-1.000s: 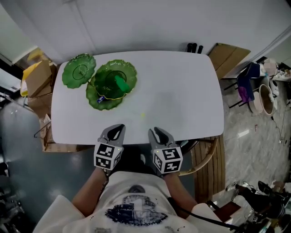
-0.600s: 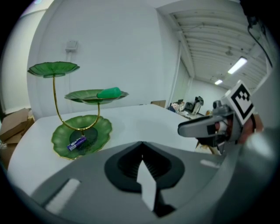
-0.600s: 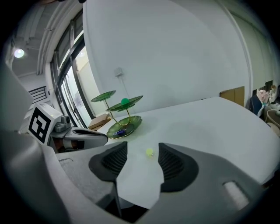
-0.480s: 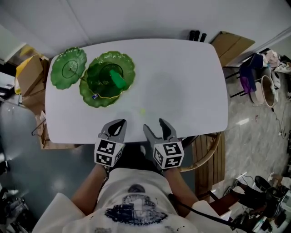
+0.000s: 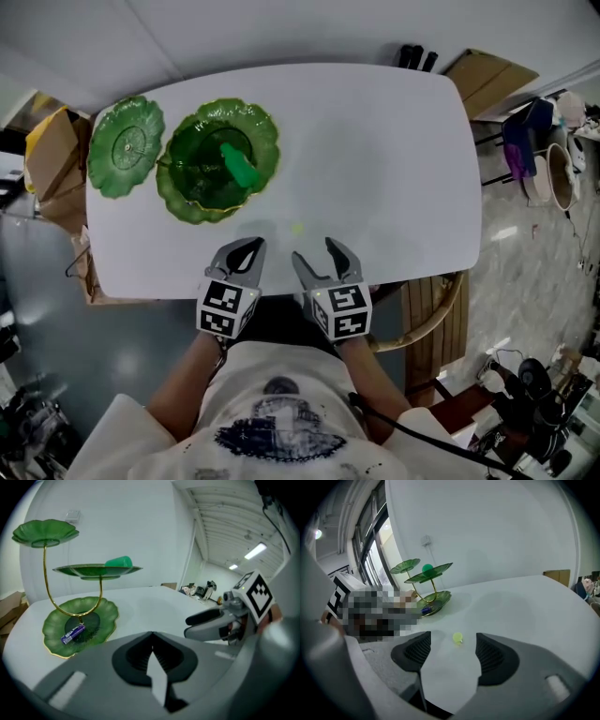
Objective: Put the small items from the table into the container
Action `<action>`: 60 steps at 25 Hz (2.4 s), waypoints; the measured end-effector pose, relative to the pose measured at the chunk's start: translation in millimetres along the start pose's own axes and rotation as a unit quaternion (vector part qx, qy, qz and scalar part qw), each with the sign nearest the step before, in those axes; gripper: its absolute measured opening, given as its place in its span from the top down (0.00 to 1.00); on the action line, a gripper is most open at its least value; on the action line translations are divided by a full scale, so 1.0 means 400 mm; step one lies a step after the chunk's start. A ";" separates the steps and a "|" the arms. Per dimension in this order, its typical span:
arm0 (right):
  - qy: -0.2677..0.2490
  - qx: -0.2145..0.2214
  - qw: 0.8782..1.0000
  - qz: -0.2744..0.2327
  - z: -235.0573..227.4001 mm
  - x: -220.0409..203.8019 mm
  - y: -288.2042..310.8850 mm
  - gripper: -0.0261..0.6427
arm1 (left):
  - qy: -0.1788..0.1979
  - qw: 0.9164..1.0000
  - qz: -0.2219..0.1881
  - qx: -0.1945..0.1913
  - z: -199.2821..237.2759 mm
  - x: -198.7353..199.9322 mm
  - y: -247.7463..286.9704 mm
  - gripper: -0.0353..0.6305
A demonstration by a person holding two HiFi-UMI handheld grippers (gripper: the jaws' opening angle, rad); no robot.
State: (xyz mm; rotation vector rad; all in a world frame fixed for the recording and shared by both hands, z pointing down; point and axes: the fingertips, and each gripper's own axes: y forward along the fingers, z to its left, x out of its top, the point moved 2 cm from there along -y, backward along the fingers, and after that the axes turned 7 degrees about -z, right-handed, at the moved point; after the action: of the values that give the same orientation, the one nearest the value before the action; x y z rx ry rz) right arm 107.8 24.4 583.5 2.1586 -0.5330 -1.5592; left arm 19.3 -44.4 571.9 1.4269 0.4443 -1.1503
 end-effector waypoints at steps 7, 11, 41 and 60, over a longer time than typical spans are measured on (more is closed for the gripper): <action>-0.036 -0.009 0.999 0.020 -0.015 -0.021 0.055 0.52 | -0.007 1.000 0.014 -0.009 0.022 -0.023 0.041 0.96; -0.040 -0.005 0.999 0.035 -0.007 -0.028 0.083 0.52 | -0.004 0.999 0.029 -0.017 0.029 -0.038 0.051 0.96; -0.036 -0.009 0.993 0.116 -0.023 -0.068 0.205 0.75 | -0.011 0.997 0.066 -0.029 0.090 -0.052 0.113 0.96; -0.065 0.000 0.994 0.087 0.013 -0.033 0.108 0.79 | -0.009 0.999 0.034 -0.008 0.048 -0.037 0.035 0.96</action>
State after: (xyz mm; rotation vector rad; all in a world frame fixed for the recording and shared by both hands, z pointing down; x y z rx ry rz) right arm 96.2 -5.3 615.9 1.9622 -0.7418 -1.6100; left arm 17.1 -60.0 594.9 1.4070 0.3898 -1.1017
